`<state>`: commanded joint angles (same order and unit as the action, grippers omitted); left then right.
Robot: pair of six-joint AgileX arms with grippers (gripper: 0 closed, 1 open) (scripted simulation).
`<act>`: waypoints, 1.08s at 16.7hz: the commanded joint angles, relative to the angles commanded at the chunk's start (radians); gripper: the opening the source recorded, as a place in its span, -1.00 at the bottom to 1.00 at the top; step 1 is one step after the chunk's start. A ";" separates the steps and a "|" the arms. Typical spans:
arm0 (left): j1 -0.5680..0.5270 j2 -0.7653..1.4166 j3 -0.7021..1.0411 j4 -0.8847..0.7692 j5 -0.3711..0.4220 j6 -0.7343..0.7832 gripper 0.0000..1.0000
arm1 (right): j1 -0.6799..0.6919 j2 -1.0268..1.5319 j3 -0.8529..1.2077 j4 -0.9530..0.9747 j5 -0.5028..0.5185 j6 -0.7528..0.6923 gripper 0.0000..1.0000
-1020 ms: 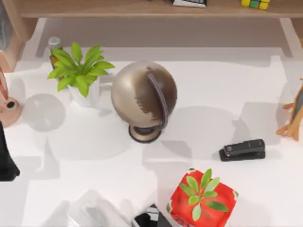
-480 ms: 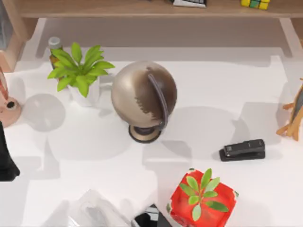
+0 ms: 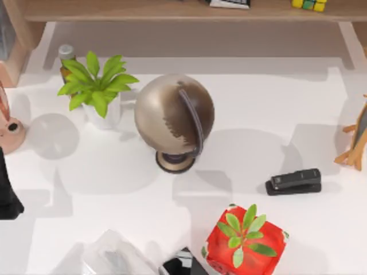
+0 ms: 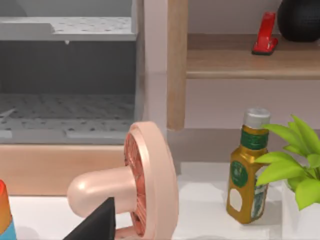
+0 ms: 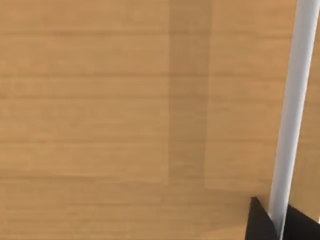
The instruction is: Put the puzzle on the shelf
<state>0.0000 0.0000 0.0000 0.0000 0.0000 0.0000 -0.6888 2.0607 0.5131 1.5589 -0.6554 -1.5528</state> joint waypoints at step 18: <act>0.000 0.000 0.000 0.000 0.000 0.000 1.00 | 0.097 0.072 0.183 -0.120 0.099 0.001 -1.00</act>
<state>0.0000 0.0000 0.0000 0.0000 0.0000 0.0000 -0.5918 2.1332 0.6957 1.4387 -0.5565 -1.5520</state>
